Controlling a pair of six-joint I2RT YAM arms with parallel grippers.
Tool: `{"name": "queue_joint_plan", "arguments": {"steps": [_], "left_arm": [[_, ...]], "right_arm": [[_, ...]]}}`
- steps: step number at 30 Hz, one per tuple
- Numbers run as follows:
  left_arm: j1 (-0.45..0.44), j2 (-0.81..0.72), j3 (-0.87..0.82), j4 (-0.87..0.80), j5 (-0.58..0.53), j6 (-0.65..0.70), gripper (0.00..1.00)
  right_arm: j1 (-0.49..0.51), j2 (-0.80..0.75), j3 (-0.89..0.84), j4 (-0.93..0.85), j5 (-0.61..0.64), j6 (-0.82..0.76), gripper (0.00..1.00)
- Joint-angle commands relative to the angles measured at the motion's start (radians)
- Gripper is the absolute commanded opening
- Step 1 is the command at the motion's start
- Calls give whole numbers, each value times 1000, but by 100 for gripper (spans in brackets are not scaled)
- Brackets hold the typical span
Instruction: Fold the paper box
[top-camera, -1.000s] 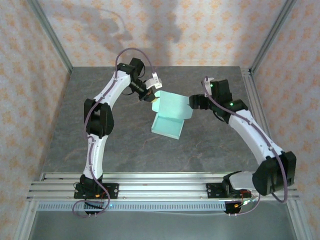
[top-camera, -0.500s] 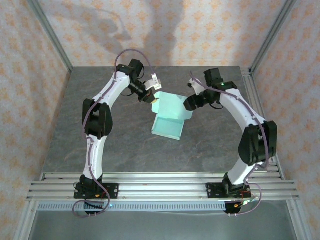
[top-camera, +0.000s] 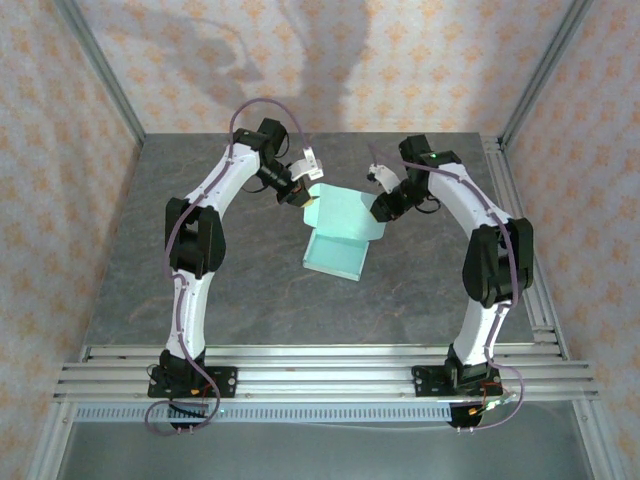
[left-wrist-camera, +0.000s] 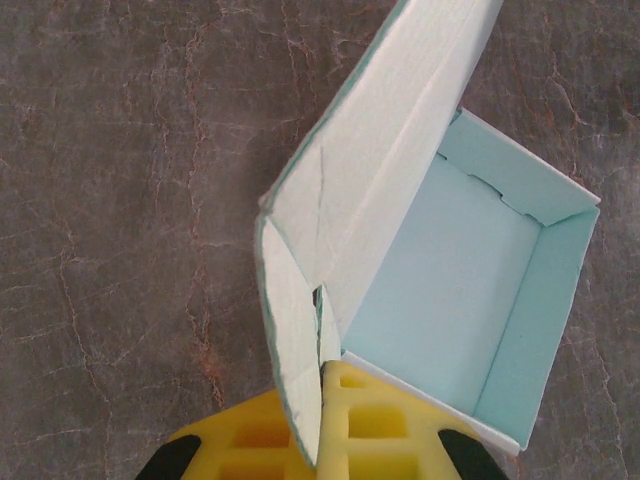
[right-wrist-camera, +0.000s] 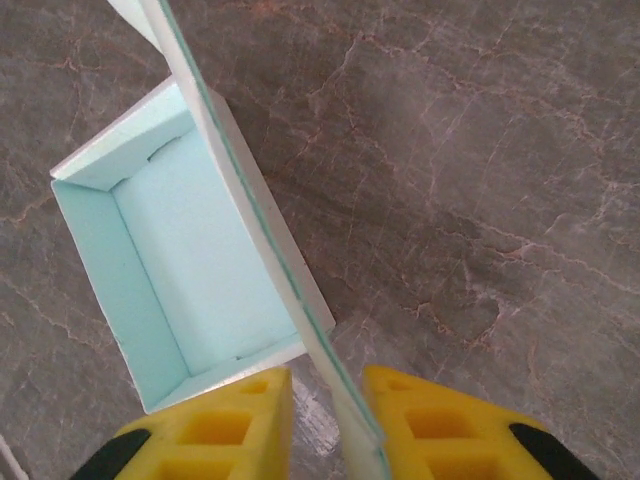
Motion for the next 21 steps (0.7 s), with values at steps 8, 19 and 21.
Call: {"name": "queue_joint_plan", "arguments": {"steps": [8, 19, 21], "left_arm": [[-3, -25, 5, -7, -7, 10, 0], [-3, -14, 28, -23, -1, 6, 0], [-3, -12, 30, -27, -5, 9, 0]], "right_arm": [[-30, -12, 11, -78, -14, -50, 28], [-32, 8, 3, -64, -62, -41, 17], [-32, 11, 6, -62, -65, -42, 14]]}}
